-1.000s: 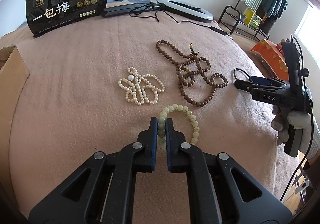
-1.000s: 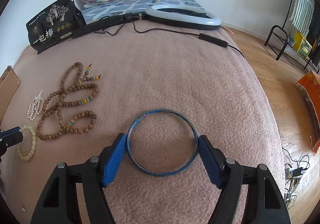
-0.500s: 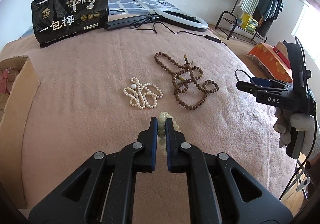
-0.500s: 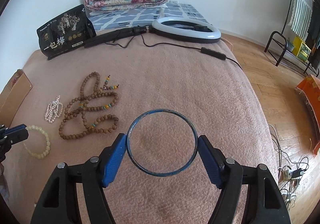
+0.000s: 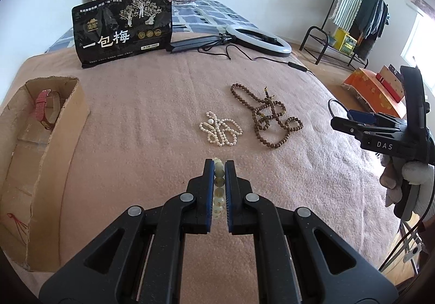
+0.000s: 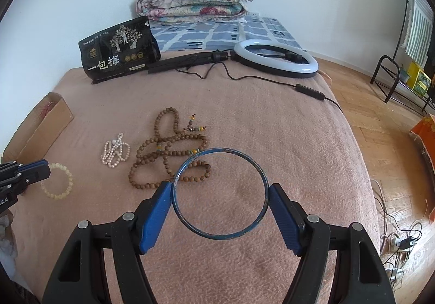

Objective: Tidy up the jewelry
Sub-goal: 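Carry bracelet in left tool and bangle in right tool over the box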

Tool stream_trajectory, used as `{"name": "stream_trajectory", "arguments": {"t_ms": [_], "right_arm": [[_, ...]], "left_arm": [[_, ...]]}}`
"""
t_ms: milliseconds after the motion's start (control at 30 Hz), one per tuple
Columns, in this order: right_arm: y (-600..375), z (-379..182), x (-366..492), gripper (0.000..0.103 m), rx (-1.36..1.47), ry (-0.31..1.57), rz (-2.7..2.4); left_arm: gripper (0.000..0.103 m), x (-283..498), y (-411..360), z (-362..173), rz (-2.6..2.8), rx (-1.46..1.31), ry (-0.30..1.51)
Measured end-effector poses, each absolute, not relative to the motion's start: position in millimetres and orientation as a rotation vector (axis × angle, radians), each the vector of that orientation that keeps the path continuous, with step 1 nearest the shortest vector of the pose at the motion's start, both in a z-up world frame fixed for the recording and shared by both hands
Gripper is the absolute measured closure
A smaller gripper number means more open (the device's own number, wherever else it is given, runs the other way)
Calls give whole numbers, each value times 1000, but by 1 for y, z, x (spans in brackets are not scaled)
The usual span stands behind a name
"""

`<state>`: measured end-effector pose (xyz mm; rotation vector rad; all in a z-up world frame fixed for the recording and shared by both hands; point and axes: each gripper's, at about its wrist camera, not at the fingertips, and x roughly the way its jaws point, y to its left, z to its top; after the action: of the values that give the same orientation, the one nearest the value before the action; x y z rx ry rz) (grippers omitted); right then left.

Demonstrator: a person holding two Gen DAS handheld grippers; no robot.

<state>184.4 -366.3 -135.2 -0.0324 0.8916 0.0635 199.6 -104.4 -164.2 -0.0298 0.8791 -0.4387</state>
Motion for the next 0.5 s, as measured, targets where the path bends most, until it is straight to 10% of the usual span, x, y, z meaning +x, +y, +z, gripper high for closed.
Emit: {"name": "stream_trajectory", "arguments": {"t_ms": [500], "right_arm": [[-304,-95,172,29,-86,843,155]], "left_arm": [[98,181,-58,-127,-410,-78,813]]}}
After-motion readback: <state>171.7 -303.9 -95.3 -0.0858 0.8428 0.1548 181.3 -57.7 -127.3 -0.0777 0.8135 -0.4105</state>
